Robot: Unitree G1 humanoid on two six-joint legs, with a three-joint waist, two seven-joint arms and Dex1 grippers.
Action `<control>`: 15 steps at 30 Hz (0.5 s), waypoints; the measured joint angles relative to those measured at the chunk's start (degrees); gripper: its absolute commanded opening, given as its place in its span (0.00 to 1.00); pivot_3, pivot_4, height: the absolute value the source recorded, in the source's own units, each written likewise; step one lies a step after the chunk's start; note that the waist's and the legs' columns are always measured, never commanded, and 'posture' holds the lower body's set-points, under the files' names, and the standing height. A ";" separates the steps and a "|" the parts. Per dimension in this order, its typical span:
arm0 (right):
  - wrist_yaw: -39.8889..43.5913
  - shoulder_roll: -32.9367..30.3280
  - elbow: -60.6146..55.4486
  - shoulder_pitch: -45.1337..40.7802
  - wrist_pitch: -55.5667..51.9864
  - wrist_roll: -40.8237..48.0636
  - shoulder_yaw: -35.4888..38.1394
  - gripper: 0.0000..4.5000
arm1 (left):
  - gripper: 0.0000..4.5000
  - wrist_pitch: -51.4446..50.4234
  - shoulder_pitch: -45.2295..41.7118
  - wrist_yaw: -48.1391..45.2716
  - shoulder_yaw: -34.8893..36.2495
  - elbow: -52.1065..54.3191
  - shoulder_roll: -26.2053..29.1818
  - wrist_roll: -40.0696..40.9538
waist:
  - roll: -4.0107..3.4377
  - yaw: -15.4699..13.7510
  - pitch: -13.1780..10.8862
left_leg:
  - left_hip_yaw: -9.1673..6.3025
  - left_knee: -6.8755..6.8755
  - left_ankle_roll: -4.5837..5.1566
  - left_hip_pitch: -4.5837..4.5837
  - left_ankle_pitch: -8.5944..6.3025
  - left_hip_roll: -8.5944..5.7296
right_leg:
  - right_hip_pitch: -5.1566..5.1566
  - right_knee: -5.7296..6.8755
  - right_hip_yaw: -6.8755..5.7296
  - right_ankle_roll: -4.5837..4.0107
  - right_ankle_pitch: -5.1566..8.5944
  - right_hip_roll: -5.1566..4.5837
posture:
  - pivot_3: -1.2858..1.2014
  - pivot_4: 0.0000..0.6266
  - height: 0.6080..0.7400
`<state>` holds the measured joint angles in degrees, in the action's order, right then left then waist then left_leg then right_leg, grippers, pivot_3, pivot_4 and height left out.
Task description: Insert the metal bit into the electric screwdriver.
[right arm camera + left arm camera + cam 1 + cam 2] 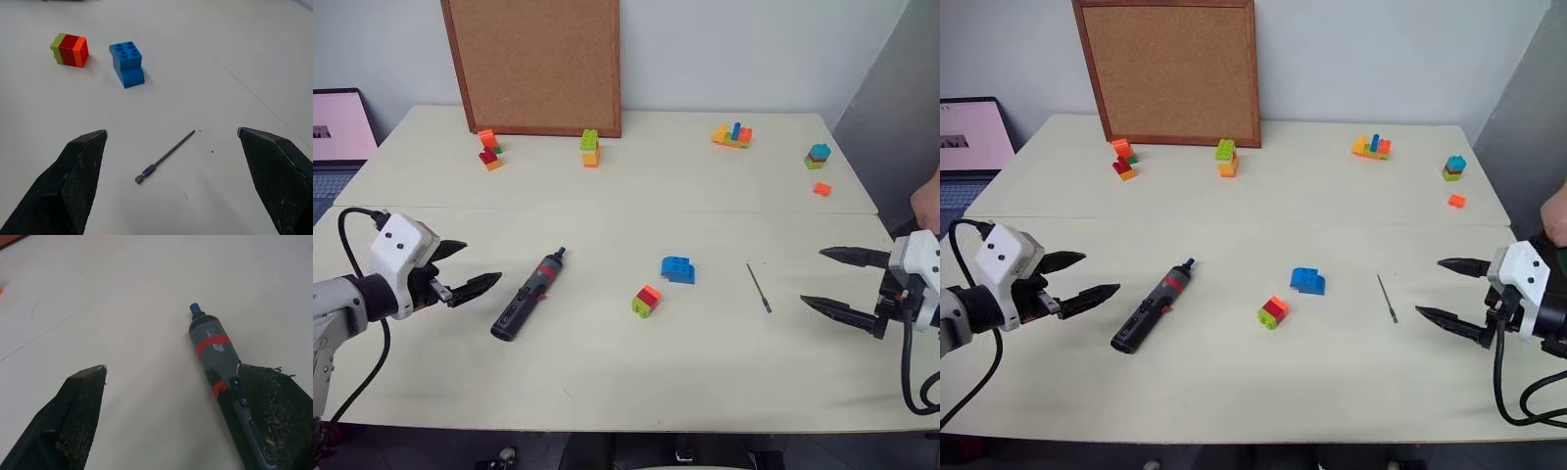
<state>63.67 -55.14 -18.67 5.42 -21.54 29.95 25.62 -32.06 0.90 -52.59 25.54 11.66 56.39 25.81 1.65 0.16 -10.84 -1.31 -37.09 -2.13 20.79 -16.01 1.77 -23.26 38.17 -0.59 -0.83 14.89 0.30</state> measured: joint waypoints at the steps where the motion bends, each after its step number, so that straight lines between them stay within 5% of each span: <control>1: 0.00 0.02 0.00 0.00 0.00 0.00 0.00 1.00 | 0.99 0.00 0.00 -0.04 -0.01 0.00 0.00 0.03 | 0.00 0.00 0.00 | 0.00 0.00 0.00 0.00 0.00 0.00 | 0.00 0.00 0.00 0.00 0.00 0.00 | 0.52 0.24 1.00; 15: -0.04 0.14 -1.04 1.33 1.05 -1.13 -1.21 1.00 | 0.99 2.29 -2.83 -2.89 -1.29 -0.29 -1.46 1.39 | -0.01 0.07 0.00 | 0.01 -0.06 0.00 -0.02 0.00 -0.02 | 0.00 0.12 0.01 0.00 0.00 0.01 | 0.52 0.24 1.00</control>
<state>63.63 -55.00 -19.71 6.75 -20.49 28.82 24.40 -29.76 -1.93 -55.48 24.26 11.38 54.93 27.20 1.64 0.23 -10.84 -1.30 -37.15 -2.13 20.76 -16.00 1.75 -23.26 38.29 -0.58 -0.84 14.89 0.31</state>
